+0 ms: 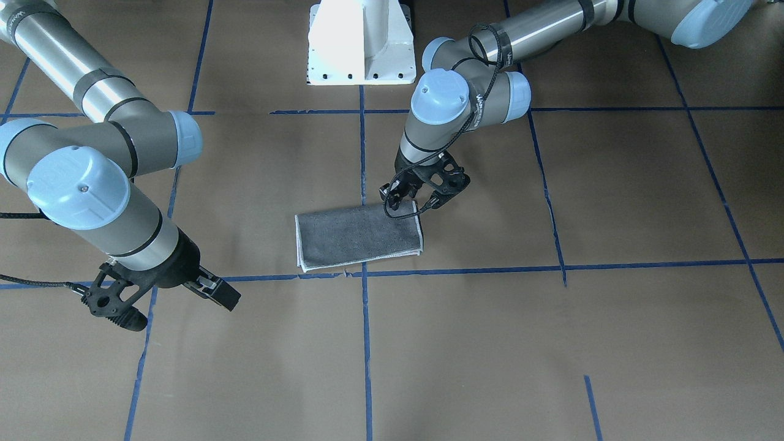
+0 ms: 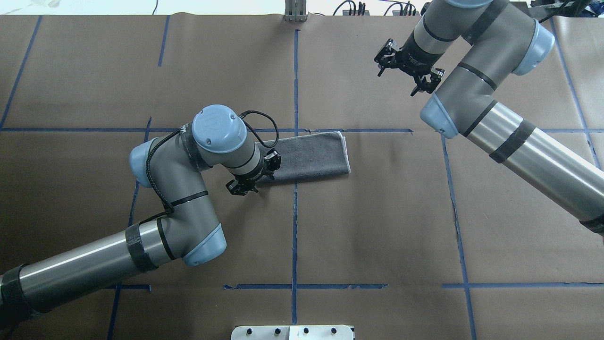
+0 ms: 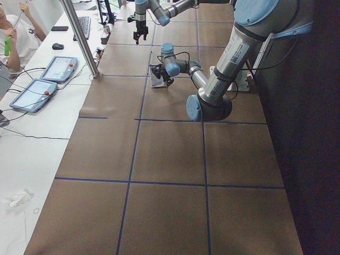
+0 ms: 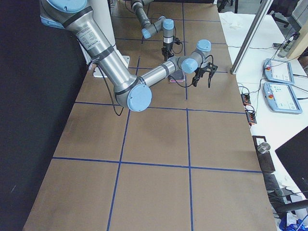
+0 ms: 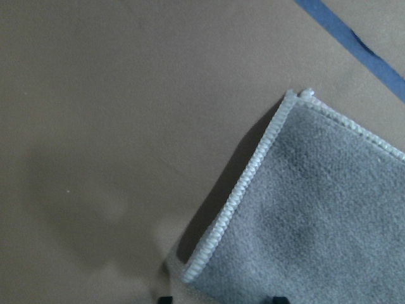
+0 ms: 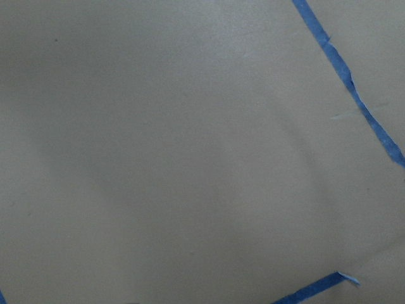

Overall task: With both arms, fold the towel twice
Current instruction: 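Grasp the folded towel's end nearest the left gripper while the right arm withdraws, then lift and fold the held end over onto the towel's other half with the left gripper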

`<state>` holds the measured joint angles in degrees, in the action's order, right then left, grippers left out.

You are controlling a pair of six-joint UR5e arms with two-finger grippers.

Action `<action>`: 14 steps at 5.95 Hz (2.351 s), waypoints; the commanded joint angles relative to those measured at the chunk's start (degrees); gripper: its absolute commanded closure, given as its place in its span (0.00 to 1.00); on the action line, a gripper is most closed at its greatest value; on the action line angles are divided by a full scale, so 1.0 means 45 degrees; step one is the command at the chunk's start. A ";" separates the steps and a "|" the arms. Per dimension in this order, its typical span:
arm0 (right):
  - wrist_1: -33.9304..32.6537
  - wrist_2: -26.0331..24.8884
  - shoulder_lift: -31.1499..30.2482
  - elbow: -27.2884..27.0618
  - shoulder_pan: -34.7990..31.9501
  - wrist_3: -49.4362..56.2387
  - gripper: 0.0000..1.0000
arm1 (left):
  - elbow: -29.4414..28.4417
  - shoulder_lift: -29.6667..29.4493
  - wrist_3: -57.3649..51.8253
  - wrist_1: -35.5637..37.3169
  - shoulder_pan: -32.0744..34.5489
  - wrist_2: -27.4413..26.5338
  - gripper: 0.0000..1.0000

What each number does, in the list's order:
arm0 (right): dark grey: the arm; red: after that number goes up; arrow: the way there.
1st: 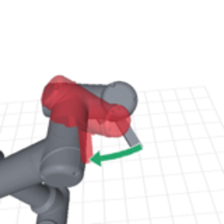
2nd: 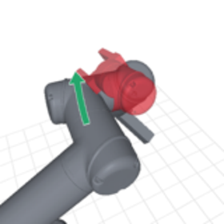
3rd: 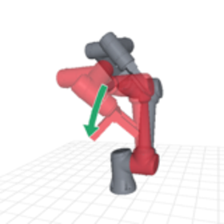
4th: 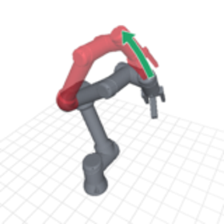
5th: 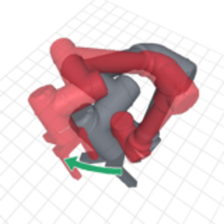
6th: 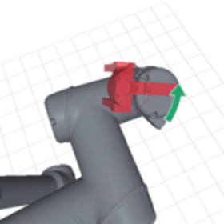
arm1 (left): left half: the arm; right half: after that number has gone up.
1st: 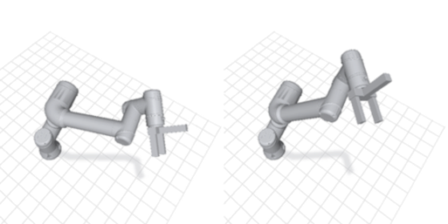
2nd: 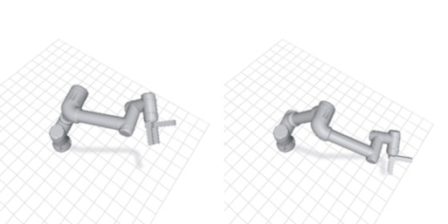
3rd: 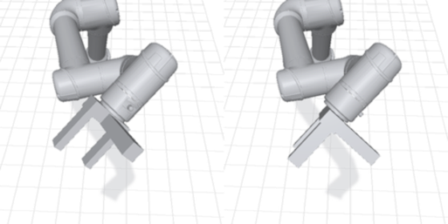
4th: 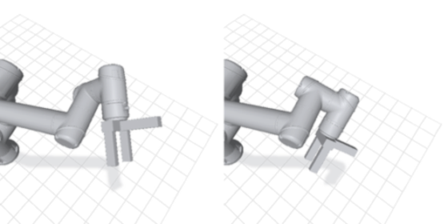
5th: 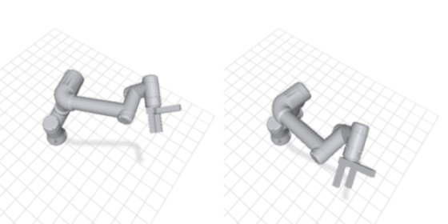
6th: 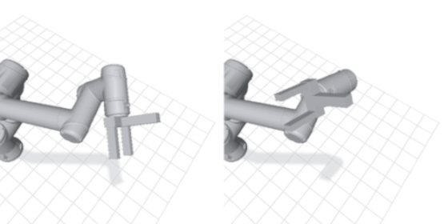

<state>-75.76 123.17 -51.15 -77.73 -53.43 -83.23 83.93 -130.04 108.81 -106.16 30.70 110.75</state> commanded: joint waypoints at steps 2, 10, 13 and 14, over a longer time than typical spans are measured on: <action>0.0020 0.0013 -0.0099 -0.0012 -0.0001 0.0000 0.00 | -0.0018 0.0128 -0.0138 0.0016 0.0249 -0.0002 0.48; 0.0019 0.1317 -0.3158 -0.2157 -0.1383 0.4018 0.00 | -0.1297 -0.2615 -0.0216 -0.0023 0.0405 0.0038 1.00; 0.0000 0.1575 -0.4434 -0.2434 -0.2011 0.6327 0.00 | -0.5381 -0.6018 -0.0177 -0.0257 0.0386 -0.0001 1.00; 0.0019 0.1556 -0.4493 -0.2415 -0.2012 0.6367 0.00 | -0.5931 -0.6373 -0.0158 -0.0721 0.0366 -0.0156 1.00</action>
<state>-75.74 130.14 -70.87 -88.62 -62.27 -55.16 60.34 -156.48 108.05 -107.86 32.41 110.55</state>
